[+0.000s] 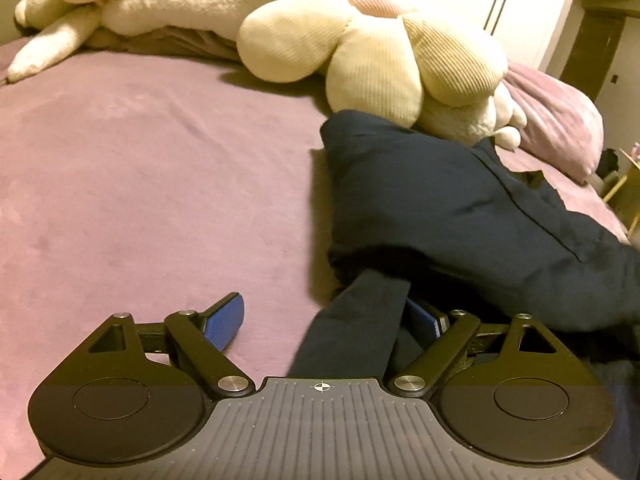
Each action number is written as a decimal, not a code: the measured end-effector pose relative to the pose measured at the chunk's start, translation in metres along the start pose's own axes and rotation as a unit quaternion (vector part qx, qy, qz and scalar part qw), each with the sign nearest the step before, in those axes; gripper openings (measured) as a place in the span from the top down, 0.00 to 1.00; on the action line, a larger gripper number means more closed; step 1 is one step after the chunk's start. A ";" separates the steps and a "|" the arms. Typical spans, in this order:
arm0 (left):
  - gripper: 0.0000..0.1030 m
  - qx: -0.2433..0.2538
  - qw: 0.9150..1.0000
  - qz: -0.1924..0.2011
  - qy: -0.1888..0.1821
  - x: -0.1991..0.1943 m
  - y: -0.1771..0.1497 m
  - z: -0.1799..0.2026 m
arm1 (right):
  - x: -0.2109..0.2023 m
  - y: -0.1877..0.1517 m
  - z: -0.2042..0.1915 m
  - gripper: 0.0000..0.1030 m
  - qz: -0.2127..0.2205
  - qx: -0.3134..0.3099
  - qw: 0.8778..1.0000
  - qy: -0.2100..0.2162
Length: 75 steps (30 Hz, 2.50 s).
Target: Fold large clothes
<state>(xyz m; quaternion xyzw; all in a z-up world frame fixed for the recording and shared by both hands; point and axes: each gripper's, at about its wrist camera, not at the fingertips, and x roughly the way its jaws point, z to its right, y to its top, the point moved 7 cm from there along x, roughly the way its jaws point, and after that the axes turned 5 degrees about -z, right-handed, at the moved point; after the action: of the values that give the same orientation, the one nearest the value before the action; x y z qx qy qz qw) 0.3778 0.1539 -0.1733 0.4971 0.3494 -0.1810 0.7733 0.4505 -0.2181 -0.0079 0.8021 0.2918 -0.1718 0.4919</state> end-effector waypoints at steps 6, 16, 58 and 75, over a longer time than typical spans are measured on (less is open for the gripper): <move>0.12 0.022 1.000 0.002 -0.002 0.003 0.007 0.011 | 0.032 -0.017 0.065 0.76 -0.063 0.081 0.995 -0.015; 0.10 0.067 0.996 0.000 0.051 0.013 0.013 0.018 | 0.036 -0.014 0.038 0.86 -0.052 0.054 0.997 -0.009; 0.01 0.129 0.990 0.039 0.047 0.066 0.056 0.100 | 0.093 -0.034 0.012 0.70 0.000 -0.243 0.955 -0.173; 0.00 0.142 0.988 0.041 0.048 0.082 0.053 0.098 | 0.099 -0.039 0.032 0.69 0.002 -0.264 0.953 -0.151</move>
<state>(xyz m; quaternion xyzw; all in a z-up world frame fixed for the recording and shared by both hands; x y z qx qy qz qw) 0.5032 0.0948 -0.1728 0.6234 0.3362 -0.1733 0.6843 0.5025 -0.2036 -0.1053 0.6088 0.2473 -0.2063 0.7250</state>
